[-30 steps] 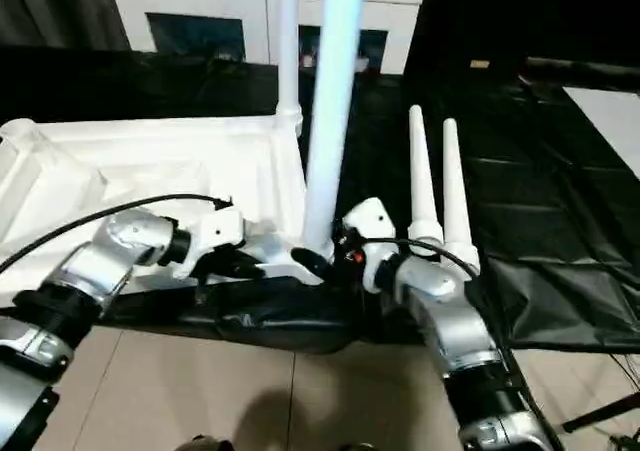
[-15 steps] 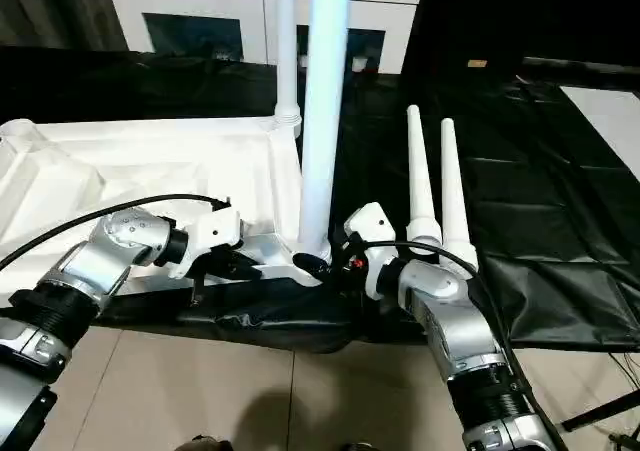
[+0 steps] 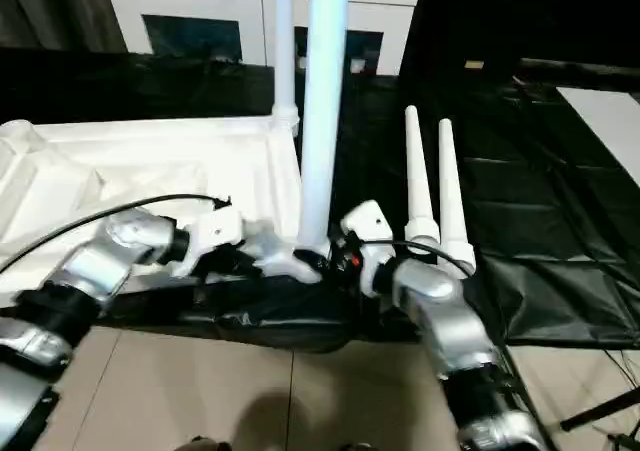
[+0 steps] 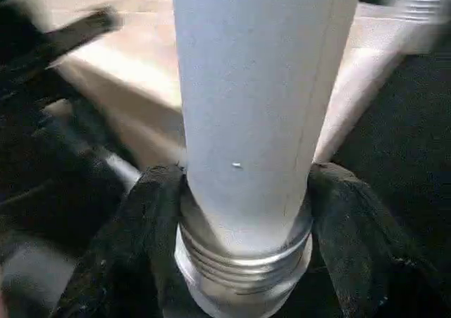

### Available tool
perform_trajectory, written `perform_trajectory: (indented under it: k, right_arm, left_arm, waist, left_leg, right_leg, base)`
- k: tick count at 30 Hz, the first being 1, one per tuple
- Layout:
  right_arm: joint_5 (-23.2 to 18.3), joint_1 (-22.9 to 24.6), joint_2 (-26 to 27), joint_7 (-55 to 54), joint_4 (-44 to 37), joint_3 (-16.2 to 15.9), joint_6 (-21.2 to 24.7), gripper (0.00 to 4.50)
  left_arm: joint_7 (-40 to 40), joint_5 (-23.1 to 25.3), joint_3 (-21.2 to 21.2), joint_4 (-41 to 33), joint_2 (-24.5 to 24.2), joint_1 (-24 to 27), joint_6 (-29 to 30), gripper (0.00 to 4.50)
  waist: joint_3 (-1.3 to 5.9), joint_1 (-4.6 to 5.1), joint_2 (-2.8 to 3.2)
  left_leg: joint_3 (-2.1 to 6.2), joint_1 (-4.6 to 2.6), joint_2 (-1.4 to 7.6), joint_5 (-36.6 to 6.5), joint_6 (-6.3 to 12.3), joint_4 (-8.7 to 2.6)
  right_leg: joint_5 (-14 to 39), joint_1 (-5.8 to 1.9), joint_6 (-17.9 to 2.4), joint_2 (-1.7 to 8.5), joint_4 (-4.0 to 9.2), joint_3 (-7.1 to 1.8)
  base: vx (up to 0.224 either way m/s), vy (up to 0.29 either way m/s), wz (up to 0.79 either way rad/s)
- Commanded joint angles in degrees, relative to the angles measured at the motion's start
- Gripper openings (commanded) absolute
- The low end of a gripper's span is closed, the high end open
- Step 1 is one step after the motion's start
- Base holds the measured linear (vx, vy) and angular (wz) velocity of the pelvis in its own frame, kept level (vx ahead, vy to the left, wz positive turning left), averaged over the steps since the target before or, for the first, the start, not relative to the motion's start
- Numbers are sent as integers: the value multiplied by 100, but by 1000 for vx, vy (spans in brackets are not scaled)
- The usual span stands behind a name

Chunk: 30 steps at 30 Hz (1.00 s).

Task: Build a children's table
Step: Rotate leg to tighten

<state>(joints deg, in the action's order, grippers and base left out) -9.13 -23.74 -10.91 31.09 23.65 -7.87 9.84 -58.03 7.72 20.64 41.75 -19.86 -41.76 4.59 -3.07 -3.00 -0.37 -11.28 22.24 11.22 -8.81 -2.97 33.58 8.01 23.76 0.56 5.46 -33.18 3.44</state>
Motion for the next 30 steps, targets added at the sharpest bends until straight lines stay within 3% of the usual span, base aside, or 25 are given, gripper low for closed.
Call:
perform_trajectory:
  k: [1,4,6,7,8,14,16,19,21,23,26,27,28,29,30]
  right_arm:
    - [193,-61,72,-1118,660,514,291,243]
    - [132,-206,277,-1596,888,687,332,243]
    - [49,-483,634,-2332,1310,926,319,242]
    - [2,-673,854,-2785,1596,1045,246,242]
    - [-27,-760,946,-2973,1732,1096,193,239]
    - [48,-1164,1268,-3265,2310,1097,-84,235]
    - [2,-1082,1228,-3007,2122,1133,-209,288]
    - [44,-1025,1141,-2926,2018,1134,-317,291]
    - [79,-1008,1096,-2903,1988,1103,-360,315]
    - [233,-906,977,-2920,1749,971,-373,331]
    - [396,-412,707,-2529,754,680,-191,331]
    - [396,-412,707,-2529,754,680,-191,331]
    - [415,-117,581,-2282,230,573,-99,331]
    - [409,11,530,-2182,17,536,-69,331]
    - [365,183,447,-2006,-255,480,-38,331]
  left_arm:
    - [809,33,-274,236,210,-220,176,0]
    - [1284,27,-376,437,444,-340,270,0]
    - [2046,-44,-567,754,885,-544,385,0]
    - [2508,-57,-646,953,1150,-668,354,0]
    - [2680,-41,-657,1039,1248,-721,313,0]
    - [2780,123,-449,1300,1545,-892,-104,0]
    - [2542,226,-308,1280,1421,-825,-255,0]
    - [2467,268,-296,1364,1348,-812,-379,0]
    - [2446,277,-287,1407,1323,-816,-431,0]
    - [2362,306,-241,1451,1264,-812,-548,0]
    - [2038,464,-51,1521,1099,-786,-945,0]
    - [2038,464,-51,1521,1099,-786,-945,0]
    - [1831,598,114,1595,992,-799,-1362,0]
    - [1752,671,199,1626,941,-809,-1560,0]
    - [1702,750,272,1687,889,-843,-1650,0]
  waist:
    - [363,34,-32]
    - [365,54,-29]
    - [352,74,-29]
    - [366,78,-38]
    - [356,102,-26]
    - [360,140,-36]
    - [366,128,-38]
    - [383,123,-34]
    - [375,129,-37]
    - [375,110,-40]
    - [379,51,-46]
    - [379,51,-46]
    - [396,38,-14]
    - [394,16,-26]
    - [408,-5,-7]
  left_leg:
    - [143,-191,145,-2525,-251,-443]
    - [159,-217,139,-2614,-222,-428]
    - [145,-215,133,-2660,-189,-428]
    - [150,-260,107,-2732,-186,-396]
    - [169,-241,106,-2745,-191,-402]
    - [180,-218,87,-2895,-71,-422]
    - [182,-212,98,-2867,-38,-437]
    - [182,-171,118,-2742,-19,-472]
    - [178,-165,119,-2757,-18,-478]
    - [156,-201,119,-2755,-24,-468]
    - [138,-178,117,-2568,41,-476]
    - [138,-178,117,-2568,41,-476]
    - [151,-140,125,-2410,75,-493]
    - [138,-136,130,-2365,91,-498]
    - [124,-170,146,-2338,98,-487]
  right_leg:
    - [2992,-172,-852,292,474,-143]
    - [3132,-144,-758,284,532,-120]
    - [3117,-115,-733,269,545,-126]
    - [3285,-93,-697,273,578,-100]
    - [3363,-98,-651,273,595,-79]
    - [3435,-117,-465,274,650,-13]
    - [3382,-128,-452,281,654,-13]
    - [3058,-168,-564,285,610,-29]
    - [3008,-163,-613,285,603,-34]
    - [2976,-134,-660,289,608,-57]
    - [2817,-160,-619,276,604,-86]
    - [2817,-160,-619,276,604,-86]
    - [2593,-198,-668,283,565,-95]
    - [2550,-202,-633,277,580,-99]
    - [2359,-174,-686,281,543,-124]
  base:
    - [0,0,0]
    - [0,0,0]
    - [0,0,0]
    - [0,0,0]
    - [0,0,0]
    - [0,0,0]
    - [0,0,0]
    - [0,0,0]
    - [0,0,0]
    - [0,0,0]
    - [0,0,0]
    - [0,0,0]
    - [0,0,0]
    - [0,0,0]
    - [0,0,0]
